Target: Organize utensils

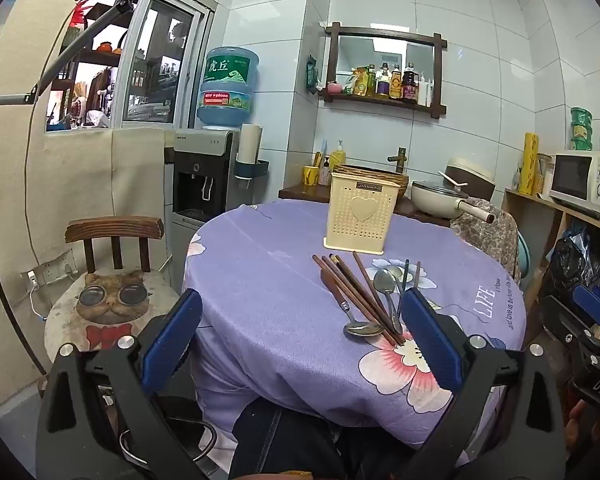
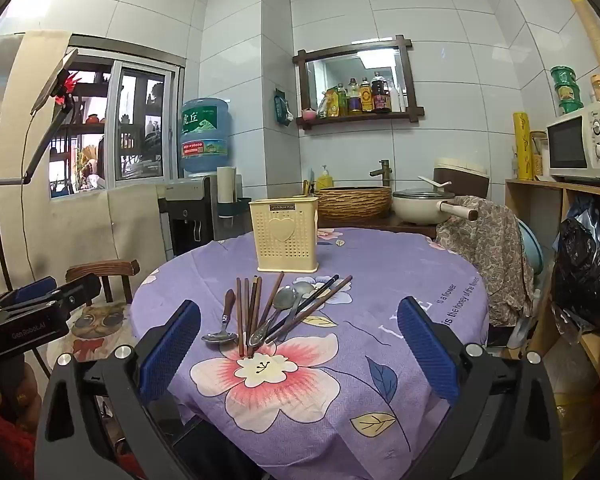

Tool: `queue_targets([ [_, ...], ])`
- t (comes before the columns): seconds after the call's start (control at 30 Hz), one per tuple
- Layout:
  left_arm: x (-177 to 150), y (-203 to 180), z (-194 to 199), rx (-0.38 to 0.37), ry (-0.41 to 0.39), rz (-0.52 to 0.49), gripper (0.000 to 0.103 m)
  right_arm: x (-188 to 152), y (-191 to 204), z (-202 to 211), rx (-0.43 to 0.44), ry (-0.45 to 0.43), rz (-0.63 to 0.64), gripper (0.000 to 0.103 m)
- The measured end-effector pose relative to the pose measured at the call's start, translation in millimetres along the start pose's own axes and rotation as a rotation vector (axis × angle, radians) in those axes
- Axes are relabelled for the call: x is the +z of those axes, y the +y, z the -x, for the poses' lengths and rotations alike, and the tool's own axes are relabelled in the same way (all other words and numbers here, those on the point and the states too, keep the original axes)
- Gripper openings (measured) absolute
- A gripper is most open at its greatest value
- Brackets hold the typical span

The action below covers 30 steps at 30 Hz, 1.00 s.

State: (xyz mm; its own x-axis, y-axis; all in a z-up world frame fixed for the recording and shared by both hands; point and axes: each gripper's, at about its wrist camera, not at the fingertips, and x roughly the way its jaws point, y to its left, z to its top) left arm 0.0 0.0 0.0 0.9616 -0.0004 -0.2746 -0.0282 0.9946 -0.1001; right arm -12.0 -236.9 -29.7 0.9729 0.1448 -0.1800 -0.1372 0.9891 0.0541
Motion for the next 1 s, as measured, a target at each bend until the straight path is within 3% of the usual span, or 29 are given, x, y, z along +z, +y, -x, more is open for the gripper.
queue_targets([
  [1.0, 0.1, 0.3, 0.1, -0.001, 0.004, -0.002, 0.098, -3.3, -1.1, -2.3, -0.002, 0.014, -0.007, 0.097],
])
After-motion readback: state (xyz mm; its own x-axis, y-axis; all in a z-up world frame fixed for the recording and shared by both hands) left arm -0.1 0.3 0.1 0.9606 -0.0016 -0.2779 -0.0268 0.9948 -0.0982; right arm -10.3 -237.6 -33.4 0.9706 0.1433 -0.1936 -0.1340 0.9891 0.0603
